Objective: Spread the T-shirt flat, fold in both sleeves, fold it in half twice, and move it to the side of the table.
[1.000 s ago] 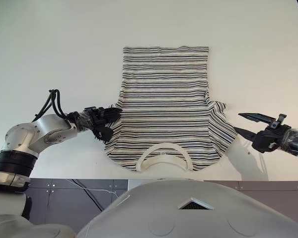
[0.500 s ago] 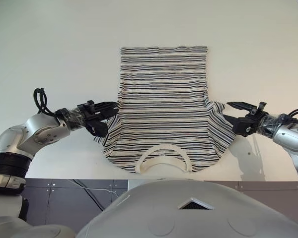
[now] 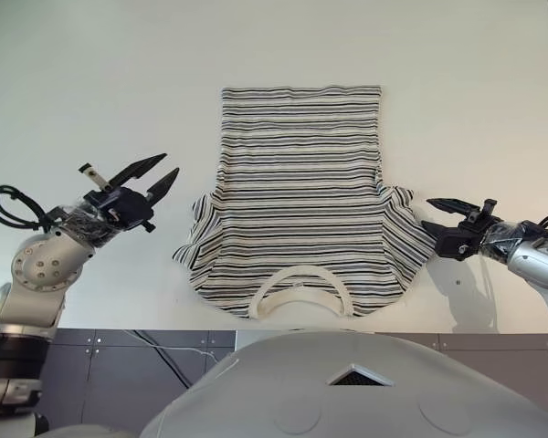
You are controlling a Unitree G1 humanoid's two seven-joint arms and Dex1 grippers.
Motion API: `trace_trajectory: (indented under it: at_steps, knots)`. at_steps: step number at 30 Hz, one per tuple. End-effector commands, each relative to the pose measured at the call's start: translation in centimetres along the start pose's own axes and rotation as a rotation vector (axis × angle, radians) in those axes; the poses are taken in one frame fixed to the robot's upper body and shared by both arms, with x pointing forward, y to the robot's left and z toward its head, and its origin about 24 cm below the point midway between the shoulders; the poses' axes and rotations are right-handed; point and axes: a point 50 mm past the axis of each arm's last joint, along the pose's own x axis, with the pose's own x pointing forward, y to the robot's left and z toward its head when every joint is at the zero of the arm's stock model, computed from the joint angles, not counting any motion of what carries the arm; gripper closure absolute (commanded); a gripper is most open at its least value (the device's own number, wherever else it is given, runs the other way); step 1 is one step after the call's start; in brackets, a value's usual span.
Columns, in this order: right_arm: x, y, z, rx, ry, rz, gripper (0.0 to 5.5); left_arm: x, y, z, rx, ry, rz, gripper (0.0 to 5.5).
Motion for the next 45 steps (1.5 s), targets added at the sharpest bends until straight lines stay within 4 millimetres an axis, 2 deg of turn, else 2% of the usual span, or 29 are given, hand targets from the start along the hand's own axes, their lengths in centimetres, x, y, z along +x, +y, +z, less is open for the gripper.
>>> trace_trajectory:
  at_steps: [1,5,9,14,17,23,30,36,39,45]
  knots:
    - [-1.4,-1.5,1.5,0.044,-0.101,-0.099,3.27,-2.0,-2.3,-0.1,-0.343,0.079,0.062,4.3]
    - [-3.5,-2.1,2.1,0.149,-0.175,-0.189,3.27,-4.2,-4.6,-0.1,-0.702,0.154,0.146,4.3]
    - [-4.9,-2.6,1.7,0.204,-0.184,-0.296,3.27,-6.3,-7.7,0.2,-1.069,0.249,0.127,4.3]
    - [-5.3,-2.5,1.0,0.223,-0.169,-0.316,3.27,-8.2,-10.1,0.7,-1.317,0.366,0.12,4.3]
    - [-5.3,-2.4,1.0,0.226,-0.165,-0.318,3.27,-8.3,-11.6,1.3,-1.385,0.427,0.085,4.3]
    - [-5.4,-2.2,0.8,0.225,-0.146,-0.313,3.27,-8.3,-12.0,1.2,-1.464,0.474,0.143,4.3]
    - [-5.7,-1.8,0.4,0.222,-0.117,-0.31,3.27,-8.2,-11.7,0.3,-1.662,0.473,0.293,4.3]
    - [-5.5,-1.7,0.4,0.217,-0.114,-0.3,3.27,-8.2,-11.7,-0.3,-1.79,0.469,0.349,4.3]
    - [-5.5,-1.5,0.5,0.219,-0.113,-0.295,3.27,-8.1,-11.2,-0.6,-1.809,0.445,0.364,4.3]
    - [-5.3,-1.4,0.7,0.223,-0.119,-0.29,3.27,-6.5,-10.7,-0.4,-1.825,0.405,0.338,4.3]
